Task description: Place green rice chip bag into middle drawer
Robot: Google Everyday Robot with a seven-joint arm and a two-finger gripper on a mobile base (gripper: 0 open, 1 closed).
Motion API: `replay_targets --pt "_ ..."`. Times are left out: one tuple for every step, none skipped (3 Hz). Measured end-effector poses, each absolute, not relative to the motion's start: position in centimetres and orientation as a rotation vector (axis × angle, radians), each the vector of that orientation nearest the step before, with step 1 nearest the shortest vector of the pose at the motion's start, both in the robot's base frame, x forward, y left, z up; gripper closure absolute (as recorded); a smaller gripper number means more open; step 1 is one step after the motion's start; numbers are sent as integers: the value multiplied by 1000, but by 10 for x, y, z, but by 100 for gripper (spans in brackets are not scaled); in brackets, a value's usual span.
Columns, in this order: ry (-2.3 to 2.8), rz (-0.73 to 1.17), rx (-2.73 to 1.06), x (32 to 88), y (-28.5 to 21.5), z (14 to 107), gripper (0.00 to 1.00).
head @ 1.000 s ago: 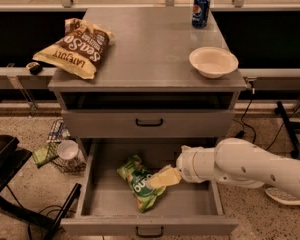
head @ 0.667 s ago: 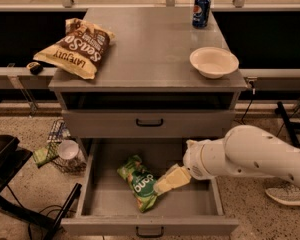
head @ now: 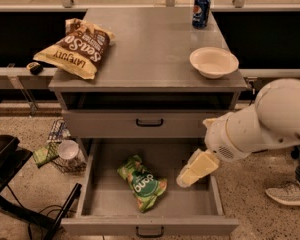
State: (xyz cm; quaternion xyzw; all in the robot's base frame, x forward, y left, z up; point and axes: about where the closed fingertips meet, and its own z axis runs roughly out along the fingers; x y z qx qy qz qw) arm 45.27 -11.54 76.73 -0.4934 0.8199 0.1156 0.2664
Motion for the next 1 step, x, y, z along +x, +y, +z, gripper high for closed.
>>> replay_targets --pt "2255 256 -1404 422 -129 808 0"
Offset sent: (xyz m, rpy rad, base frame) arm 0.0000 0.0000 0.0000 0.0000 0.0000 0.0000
